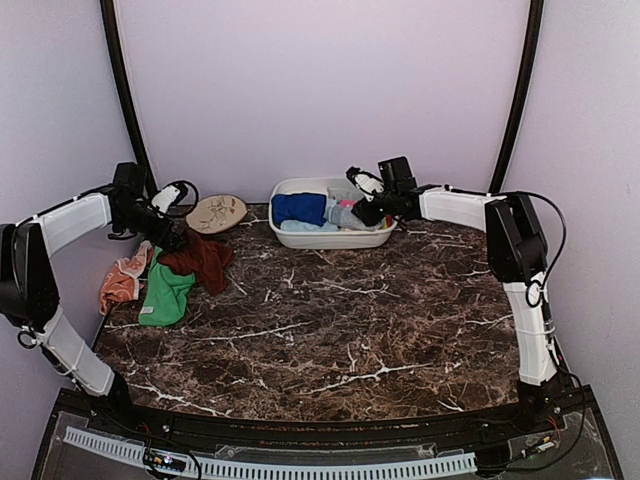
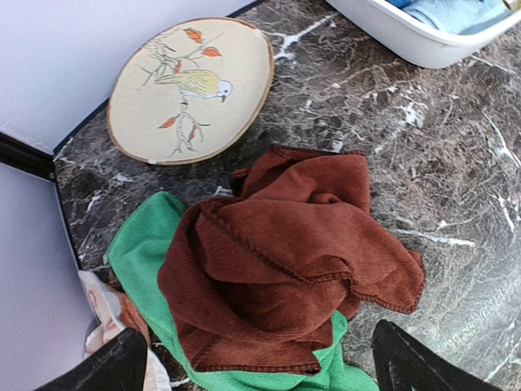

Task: Roll the towels
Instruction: Reset both arms

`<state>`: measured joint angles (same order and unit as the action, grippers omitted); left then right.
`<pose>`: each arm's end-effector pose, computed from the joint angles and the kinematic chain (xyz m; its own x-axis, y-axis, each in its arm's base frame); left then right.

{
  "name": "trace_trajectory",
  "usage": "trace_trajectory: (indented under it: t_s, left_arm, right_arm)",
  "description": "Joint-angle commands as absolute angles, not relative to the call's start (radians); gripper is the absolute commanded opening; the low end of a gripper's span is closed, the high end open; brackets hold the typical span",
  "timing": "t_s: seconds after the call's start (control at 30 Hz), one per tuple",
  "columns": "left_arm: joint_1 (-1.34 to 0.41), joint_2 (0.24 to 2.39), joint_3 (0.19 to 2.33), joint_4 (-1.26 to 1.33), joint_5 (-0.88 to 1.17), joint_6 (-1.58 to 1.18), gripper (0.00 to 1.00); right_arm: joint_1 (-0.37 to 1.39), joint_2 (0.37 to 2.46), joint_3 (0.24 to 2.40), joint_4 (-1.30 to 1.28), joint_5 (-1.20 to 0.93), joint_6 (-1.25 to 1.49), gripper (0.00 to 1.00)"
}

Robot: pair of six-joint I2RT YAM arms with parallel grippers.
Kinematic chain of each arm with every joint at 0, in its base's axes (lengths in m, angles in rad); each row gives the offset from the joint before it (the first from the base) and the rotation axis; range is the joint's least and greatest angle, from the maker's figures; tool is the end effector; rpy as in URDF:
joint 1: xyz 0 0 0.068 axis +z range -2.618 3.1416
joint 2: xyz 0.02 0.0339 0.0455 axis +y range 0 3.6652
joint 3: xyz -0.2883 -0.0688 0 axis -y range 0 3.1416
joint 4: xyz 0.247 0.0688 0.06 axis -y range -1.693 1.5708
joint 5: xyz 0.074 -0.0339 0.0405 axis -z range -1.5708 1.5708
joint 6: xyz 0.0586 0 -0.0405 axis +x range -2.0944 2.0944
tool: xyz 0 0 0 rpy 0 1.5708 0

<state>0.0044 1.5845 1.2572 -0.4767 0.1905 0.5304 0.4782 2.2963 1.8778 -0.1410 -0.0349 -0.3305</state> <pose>0.3684 -0.0095 0.2845 -0.5569 0.4943 -0.6675 0.4739 0.8491 0.2334 0.5084 0.2658 0.2133 -0.2880 -0.5146 -0.8077 -0.6128 0.7471 -0.2575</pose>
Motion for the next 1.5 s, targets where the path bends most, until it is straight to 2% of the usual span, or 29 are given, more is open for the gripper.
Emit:
trace_trajectory:
  t_s: [0.0, 0.13, 0.2, 0.23, 0.37, 0.53, 0.73, 0.87, 1.03, 1.17, 1.23, 1.47]
  left_arm:
    - [0.048, 1.452, 1.17, -0.34, 0.173, 0.467, 0.99]
    - [0.056, 1.4, 1.103, -0.29, 0.243, 0.462, 0.99]
    - [0.058, 1.388, 1.079, -0.273, 0.281, 0.433, 0.99]
    - [0.058, 1.385, 1.068, -0.262, 0.294, 0.409, 0.99]
    - [0.068, 1.34, 0.95, -0.108, 0.341, 0.302, 0.99]
    - [0.082, 1.267, 0.672, 0.269, 0.368, 0.203, 0.99]
    - [0.086, 1.332, 0.501, 0.563, 0.395, 0.138, 0.99]
    - [0.085, 1.392, 0.401, 0.848, 0.395, 0.088, 0.99]
    - [0.089, 1.463, 0.357, 0.989, 0.315, 0.095, 0.99]
    - [0.089, 1.588, 0.211, 1.387, 0.268, 0.064, 0.99]
    - [0.089, 1.547, 0.228, 1.291, 0.24, 0.062, 0.99]
    - [0.086, 1.571, 0.248, 1.299, 0.209, 0.054, 0.99]
  right_arm:
    - [0.474, 2.254, 1.861, -0.079, 0.027, -0.305, 0.57]
    - [0.474, 2.147, 1.813, -0.022, 0.043, -0.251, 0.69]
    - [0.474, 2.064, 1.738, 0.03, 0.041, -0.211, 0.97]
    - [0.474, 2.001, 1.687, 0.059, 0.043, -0.189, 1.0]
    - [0.474, 1.788, 1.423, 0.196, 0.1, -0.061, 1.0]
    - [0.461, 1.488, 1.008, 0.383, 0.274, 0.107, 1.0]
    - [0.388, 1.186, 0.613, 0.517, 0.533, 0.21, 1.0]
    - [0.307, 1.04, 0.401, 0.644, 0.652, 0.257, 1.0]
    - [0.225, 1.056, 0.283, 0.759, 0.706, 0.205, 1.0]
    - [0.164, 1.129, 0.227, 0.922, 0.683, 0.166, 1.0]
    - [0.141, 1.185, 0.208, 1.015, 0.649, 0.118, 1.0]
    - [0.071, 1.445, 0.159, 1.335, 0.465, 0.063, 1.0]
